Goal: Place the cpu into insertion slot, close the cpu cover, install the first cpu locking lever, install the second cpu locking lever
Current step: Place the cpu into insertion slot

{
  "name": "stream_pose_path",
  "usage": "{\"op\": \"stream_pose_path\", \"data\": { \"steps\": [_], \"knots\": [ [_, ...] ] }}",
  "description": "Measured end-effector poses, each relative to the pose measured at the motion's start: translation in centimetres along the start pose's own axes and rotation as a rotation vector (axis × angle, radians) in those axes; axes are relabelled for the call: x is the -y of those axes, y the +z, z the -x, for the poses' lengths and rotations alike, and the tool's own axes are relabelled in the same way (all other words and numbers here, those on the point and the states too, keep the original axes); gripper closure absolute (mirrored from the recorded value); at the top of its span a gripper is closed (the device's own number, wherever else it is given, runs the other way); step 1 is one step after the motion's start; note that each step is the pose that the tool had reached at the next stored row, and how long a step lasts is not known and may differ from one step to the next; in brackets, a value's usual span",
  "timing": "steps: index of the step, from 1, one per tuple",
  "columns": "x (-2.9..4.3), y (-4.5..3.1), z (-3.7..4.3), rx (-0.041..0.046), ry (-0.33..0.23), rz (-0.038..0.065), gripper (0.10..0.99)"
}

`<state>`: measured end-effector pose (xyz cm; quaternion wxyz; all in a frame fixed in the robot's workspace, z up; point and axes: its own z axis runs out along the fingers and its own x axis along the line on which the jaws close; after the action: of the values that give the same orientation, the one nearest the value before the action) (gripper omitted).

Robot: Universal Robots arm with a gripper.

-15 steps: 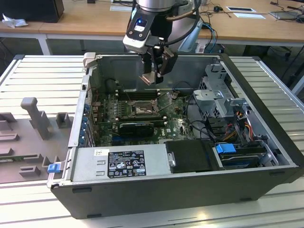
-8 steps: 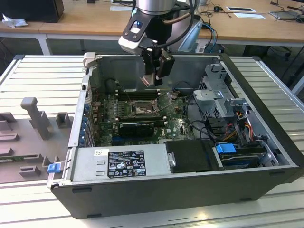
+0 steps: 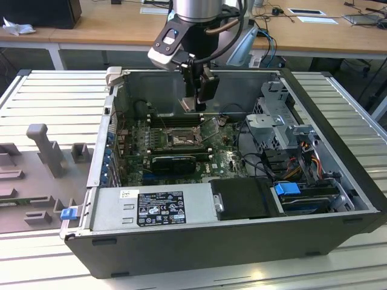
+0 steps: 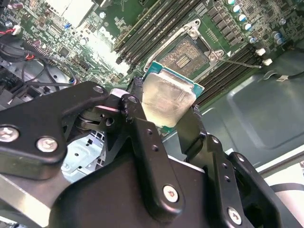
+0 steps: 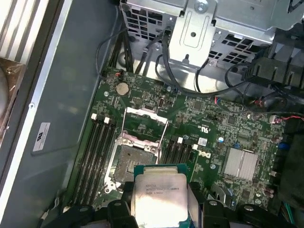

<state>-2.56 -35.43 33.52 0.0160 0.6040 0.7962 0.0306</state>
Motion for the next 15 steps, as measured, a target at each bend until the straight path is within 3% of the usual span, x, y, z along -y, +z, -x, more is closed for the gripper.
{"op": "stream_pose_path", "data": {
  "steps": [10, 15],
  "knots": [
    [0.01, 0.19, 0.00, 0.0029, 0.032, 0.000, 0.557],
    [0.02, 0.28, 0.00, 0.0056, 0.073, 0.001, 0.557]
  ]
}}
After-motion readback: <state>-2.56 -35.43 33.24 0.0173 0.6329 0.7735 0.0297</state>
